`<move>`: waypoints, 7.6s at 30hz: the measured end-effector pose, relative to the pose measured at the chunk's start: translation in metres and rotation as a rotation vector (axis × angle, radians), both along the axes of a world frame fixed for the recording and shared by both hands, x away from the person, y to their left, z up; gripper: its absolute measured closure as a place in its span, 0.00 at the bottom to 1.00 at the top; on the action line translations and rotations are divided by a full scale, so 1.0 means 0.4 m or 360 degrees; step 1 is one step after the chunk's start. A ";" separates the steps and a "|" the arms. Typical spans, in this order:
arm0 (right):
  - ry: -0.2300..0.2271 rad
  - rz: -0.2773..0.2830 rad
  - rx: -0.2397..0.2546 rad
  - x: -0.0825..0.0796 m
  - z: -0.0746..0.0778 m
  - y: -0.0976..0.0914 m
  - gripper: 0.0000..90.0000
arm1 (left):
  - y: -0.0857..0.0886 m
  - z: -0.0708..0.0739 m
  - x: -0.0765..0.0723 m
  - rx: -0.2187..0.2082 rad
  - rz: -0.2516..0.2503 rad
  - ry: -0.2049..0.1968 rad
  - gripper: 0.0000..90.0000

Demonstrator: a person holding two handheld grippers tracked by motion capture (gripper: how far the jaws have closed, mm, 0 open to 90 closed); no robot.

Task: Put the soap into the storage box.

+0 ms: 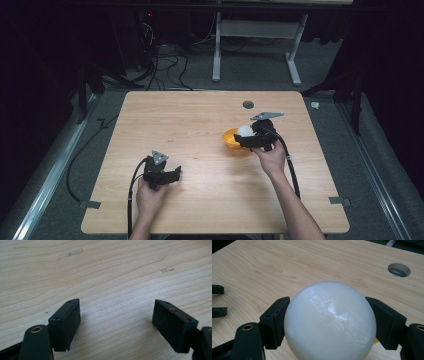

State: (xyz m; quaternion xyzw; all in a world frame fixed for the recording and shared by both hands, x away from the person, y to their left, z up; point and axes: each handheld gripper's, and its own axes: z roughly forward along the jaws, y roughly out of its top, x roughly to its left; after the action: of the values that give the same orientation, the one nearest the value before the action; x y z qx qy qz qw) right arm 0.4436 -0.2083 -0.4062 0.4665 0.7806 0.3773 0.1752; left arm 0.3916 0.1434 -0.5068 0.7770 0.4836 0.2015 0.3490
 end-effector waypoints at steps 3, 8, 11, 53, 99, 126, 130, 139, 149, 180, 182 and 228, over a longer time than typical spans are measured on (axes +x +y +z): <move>0.0009 -0.0001 -0.0012 0.010 -0.002 0.006 0.27 | 0.000 0.000 0.000 -0.0002 0.0000 0.0000 0.26; 0.0012 0.0003 -0.0027 0.026 -0.006 0.016 0.27 | 0.001 0.000 0.000 -0.0005 -0.0001 0.0002 0.26; 0.0024 -0.0008 -0.0039 0.037 -0.014 0.021 0.27 | 0.001 0.000 0.000 -0.0004 -0.0002 0.0002 0.26; 0.0119 -0.0070 -0.0114 0.099 -0.091 0.040 0.27 | 0.000 0.000 -0.001 0.0003 -0.0005 -0.0001 0.26; 0.0089 -0.0092 -0.0051 0.099 -0.085 0.023 0.29 | -0.001 0.000 -0.001 0.0008 -0.0003 -0.0003 0.26; 0.0027 -0.0101 -0.0022 0.068 -0.053 -0.013 0.30 | -0.002 0.000 -0.001 0.0013 -0.0004 -0.0002 0.26; 0.0008 -0.0108 -0.0009 0.063 -0.047 -0.019 0.30 | -0.002 0.000 -0.001 0.0013 -0.0005 -0.0002 0.26; -0.0010 -0.0126 0.0002 0.048 -0.040 -0.042 0.30 | -0.002 0.000 -0.001 0.0013 -0.0005 -0.0002 0.26; -0.0026 -0.0162 0.0026 0.024 -0.032 -0.080 0.31 | -0.002 0.000 -0.001 0.0014 -0.0004 -0.0002 0.26; -0.0071 -0.0191 0.0017 -0.061 -0.008 -0.136 0.31 | -0.002 0.000 -0.001 0.0013 -0.0004 -0.0002 0.26; -0.0071 -0.0197 0.0020 -0.071 -0.013 -0.139 0.31 | -0.002 0.000 -0.001 0.0014 -0.0004 -0.0002 0.26; 0.0016 -0.0213 -0.0169 -0.186 -0.240 -0.112 0.31 | -0.002 0.000 -0.001 0.0017 -0.0005 -0.0003 0.26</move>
State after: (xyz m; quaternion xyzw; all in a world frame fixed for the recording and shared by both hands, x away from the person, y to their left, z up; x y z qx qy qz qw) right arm 0.3693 -0.2532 -0.5024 0.5096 0.7675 0.3203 0.2206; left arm 0.3910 0.1425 -0.5068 0.7793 0.4811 0.2043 0.3457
